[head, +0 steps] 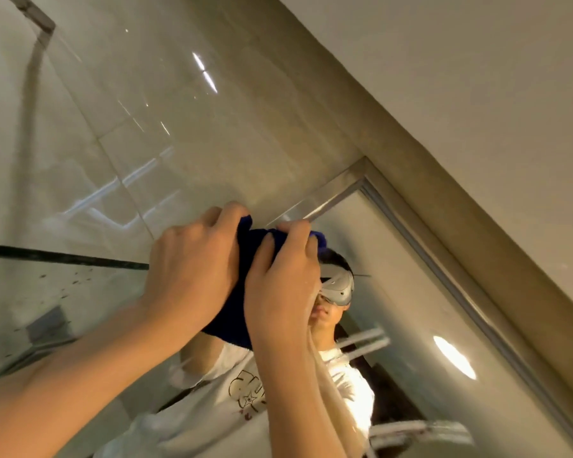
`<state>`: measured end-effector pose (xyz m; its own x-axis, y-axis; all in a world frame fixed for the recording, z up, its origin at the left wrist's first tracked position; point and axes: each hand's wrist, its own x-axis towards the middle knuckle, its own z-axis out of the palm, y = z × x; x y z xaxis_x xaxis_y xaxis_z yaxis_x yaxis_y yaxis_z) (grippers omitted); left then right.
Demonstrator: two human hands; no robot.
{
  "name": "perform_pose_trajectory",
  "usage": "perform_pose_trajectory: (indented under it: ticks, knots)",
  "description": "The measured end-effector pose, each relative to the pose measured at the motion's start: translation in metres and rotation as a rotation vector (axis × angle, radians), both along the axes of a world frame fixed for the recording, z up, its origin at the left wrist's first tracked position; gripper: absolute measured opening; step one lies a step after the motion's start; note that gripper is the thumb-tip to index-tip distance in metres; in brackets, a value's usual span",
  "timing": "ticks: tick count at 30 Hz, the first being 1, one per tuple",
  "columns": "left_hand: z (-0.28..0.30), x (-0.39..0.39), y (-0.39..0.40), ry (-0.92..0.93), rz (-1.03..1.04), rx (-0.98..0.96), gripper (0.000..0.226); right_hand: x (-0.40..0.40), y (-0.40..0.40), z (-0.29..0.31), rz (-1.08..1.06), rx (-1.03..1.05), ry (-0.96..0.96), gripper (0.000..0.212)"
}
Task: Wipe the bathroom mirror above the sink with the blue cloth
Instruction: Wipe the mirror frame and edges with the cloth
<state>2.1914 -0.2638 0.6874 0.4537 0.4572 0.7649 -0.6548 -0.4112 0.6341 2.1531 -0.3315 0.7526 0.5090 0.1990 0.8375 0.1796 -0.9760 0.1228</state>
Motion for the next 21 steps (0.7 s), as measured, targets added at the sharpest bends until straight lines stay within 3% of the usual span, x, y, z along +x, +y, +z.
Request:
perform_pose_trajectory:
  ticks: [5, 10, 14, 21]
  knots:
    - [0.011, -0.003, 0.008, 0.114, -0.118, -0.101, 0.023, -0.011, 0.007, 0.019, -0.047, -0.041, 0.162, 0.013]
    - [0.096, -0.011, 0.021, -0.121, -0.386, -0.311, 0.032, -0.028, 0.010, 0.087, -0.008, 0.130, -0.058, 0.017]
    - [0.147, 0.004, 0.026, -0.112, -0.521, -0.212, 0.039, -0.017, 0.020, 0.124, -0.039, 0.160, -0.041, 0.036]
    - [0.105, 0.033, 0.039, -0.082, -0.674, -0.117, 0.036, 0.001, 0.008, 0.071, 0.002, 0.165, -0.119, 0.028]
